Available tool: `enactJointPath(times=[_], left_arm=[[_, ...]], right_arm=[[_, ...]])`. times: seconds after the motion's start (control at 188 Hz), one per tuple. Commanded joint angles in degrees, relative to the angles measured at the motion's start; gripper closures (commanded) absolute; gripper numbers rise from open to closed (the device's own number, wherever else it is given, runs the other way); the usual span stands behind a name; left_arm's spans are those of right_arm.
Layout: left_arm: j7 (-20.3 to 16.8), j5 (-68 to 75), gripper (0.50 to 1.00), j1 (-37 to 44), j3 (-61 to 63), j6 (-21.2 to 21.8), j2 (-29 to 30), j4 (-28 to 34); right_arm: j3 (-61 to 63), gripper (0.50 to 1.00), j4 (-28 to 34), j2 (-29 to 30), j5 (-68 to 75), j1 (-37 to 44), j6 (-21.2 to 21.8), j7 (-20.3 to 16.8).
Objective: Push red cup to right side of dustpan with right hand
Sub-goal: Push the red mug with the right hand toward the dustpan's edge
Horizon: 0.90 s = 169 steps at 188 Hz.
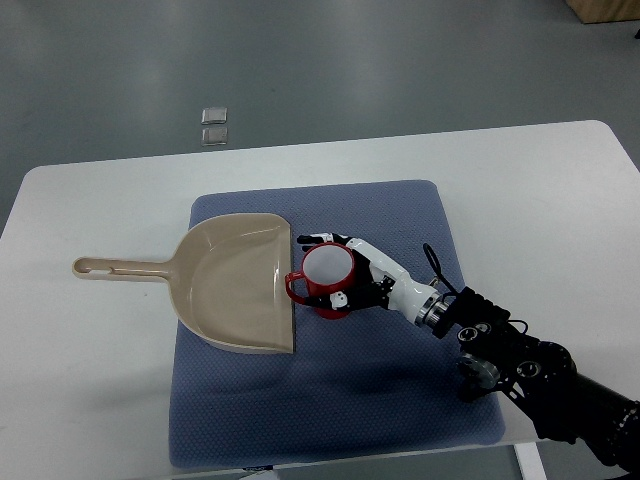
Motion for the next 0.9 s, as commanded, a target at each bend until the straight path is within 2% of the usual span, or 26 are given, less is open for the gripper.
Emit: enactJointPath(times=[0.0, 0.43, 0.744, 0.892], left_arm=[[0.0, 0.0, 0.500, 0.0, 0.0, 0.0, 0.0, 0.0], [0.0, 0.0, 0.500, 0.0, 0.1, 0.0, 0.0, 0.0], [0.0, 0.0, 0.500, 0.0, 0.1, 0.1, 0.0, -0.1], [0.0, 0.0, 0.500, 0.0, 0.1, 0.0, 0.0, -0.1]], right_arm=[[0.0, 0.566, 0.0, 0.0, 0.0, -0.2, -0.1, 0.0], [-1.4, 0.566, 0.1, 0.0, 0.3, 0.0, -1.5, 0.0], [-0.4, 0.564, 2.3, 0.0, 1.1, 0.2, 1.6, 0.0], [-0.2, 0.564, 2.4, 0.0, 1.3, 0.3, 1.6, 0.0]])
